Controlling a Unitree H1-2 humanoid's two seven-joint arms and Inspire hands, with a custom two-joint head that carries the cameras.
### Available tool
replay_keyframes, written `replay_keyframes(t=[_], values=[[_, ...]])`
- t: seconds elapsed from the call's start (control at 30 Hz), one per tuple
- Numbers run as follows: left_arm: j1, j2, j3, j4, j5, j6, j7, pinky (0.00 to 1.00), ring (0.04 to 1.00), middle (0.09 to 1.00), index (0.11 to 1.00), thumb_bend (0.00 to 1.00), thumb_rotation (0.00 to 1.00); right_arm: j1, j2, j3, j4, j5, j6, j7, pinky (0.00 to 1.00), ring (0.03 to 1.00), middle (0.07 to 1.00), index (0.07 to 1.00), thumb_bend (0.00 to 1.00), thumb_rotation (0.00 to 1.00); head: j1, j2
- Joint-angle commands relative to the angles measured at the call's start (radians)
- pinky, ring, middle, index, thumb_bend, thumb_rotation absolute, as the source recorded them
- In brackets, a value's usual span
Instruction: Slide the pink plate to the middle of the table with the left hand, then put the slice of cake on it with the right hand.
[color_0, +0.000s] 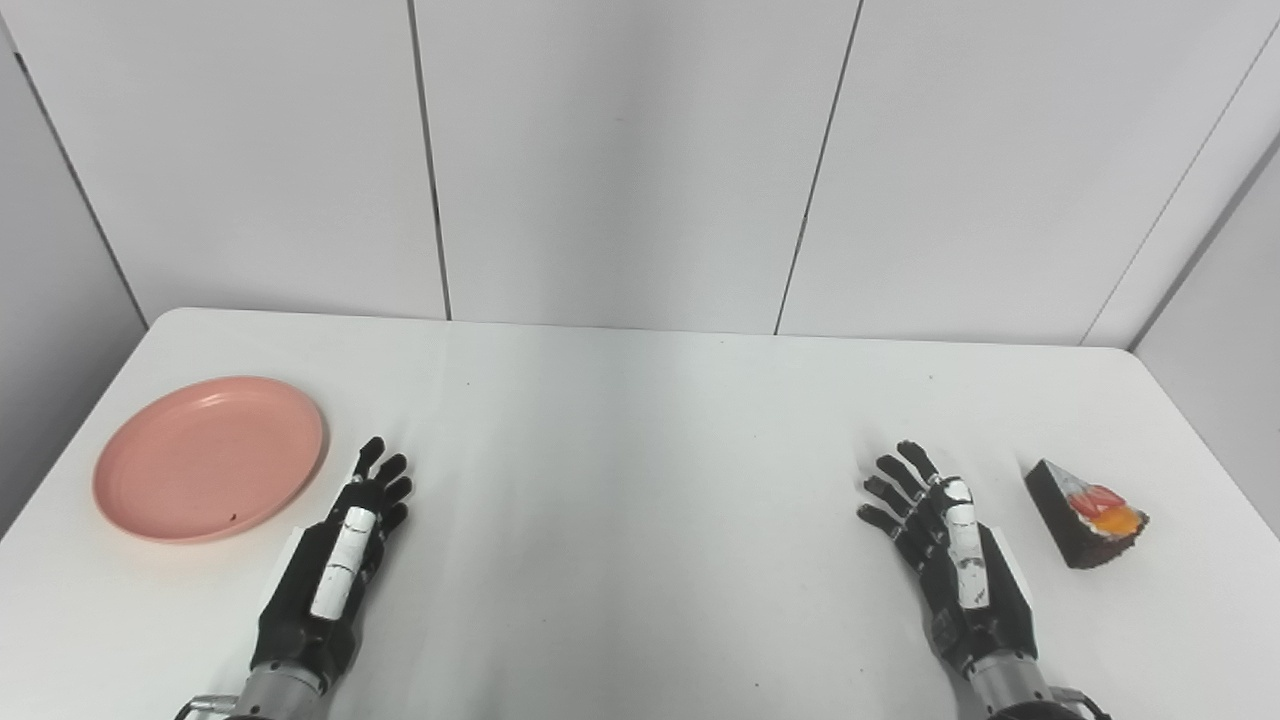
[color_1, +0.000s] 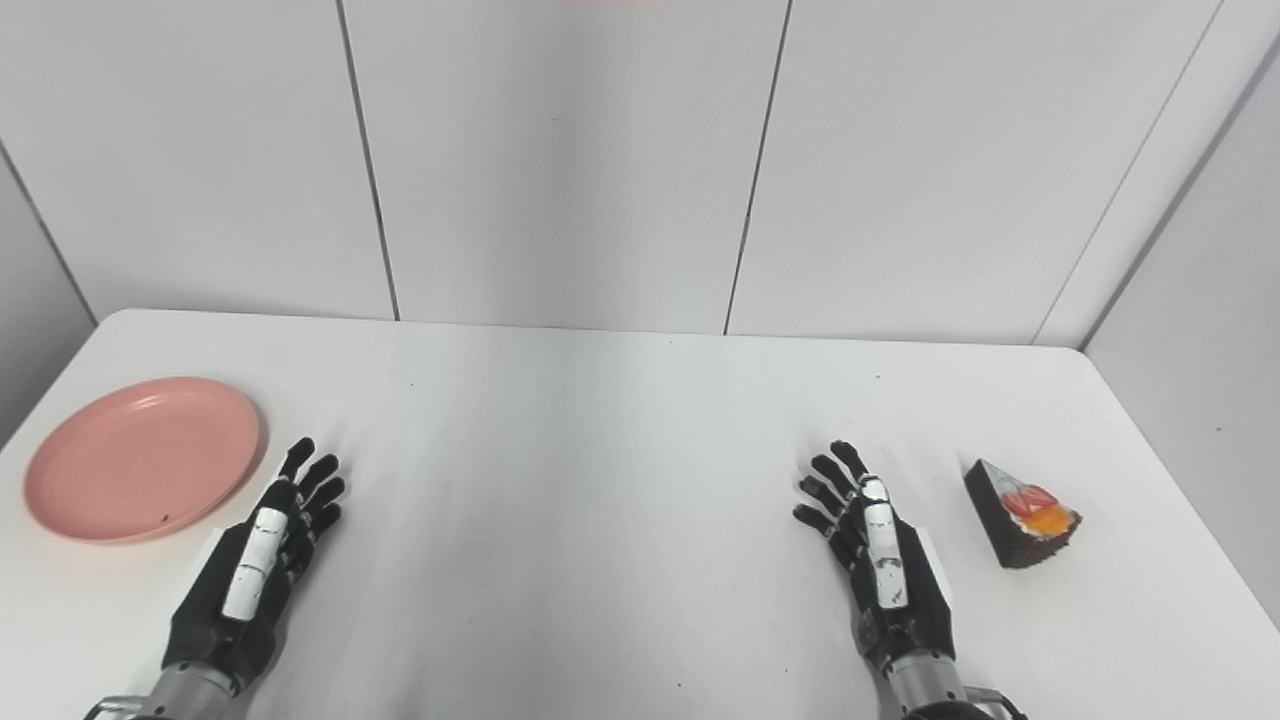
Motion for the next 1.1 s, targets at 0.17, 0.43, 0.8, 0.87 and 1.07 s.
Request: replay_keyframes(t=[0.17,0.43,0.8,0.87,1.07], values=[[-0.016,0.007,-0.008,-0.011,0.006,0.003,-0.005,0.96,0.964,0.964,1.0,0.86,0.88,-0.001,-0.006,0.004,-0.012,0.011,0.034,0.007,0.79,0.844,0.866,0.907,0.87,0.93,0.0,0.003],[-0.017,0.009,-0.01,-0.013,0.013,0.015,-0.004,0.96,0.975,0.963,1.0,0.84,0.89,-0.001,-0.006,0.004,-0.014,0.009,0.042,0.006,0.77,0.838,0.85,0.91,0.87,0.94,0.0,0.001],[-0.017,0.012,-0.008,-0.008,0.018,0.007,-0.011,0.97,0.982,0.96,1.0,0.84,0.89,0.0,-0.007,0.005,-0.017,0.01,0.048,0.008,0.77,0.831,0.848,0.908,0.86,0.95,0.001,0.001],[-0.017,0.012,-0.008,-0.005,0.017,0.006,-0.012,0.97,0.984,0.96,1.0,0.84,0.89,-0.002,-0.007,0.005,-0.014,0.012,0.048,0.009,0.78,0.832,0.849,0.909,0.86,0.95,0.001,0.0],[-0.023,-0.003,-0.014,-0.001,0.024,0.021,-0.002,0.97,0.981,0.958,1.0,0.84,0.88,-0.008,-0.017,0.0,0.013,0.019,0.032,0.02,0.78,0.834,0.85,0.912,0.85,0.95,0.059,-0.018]])
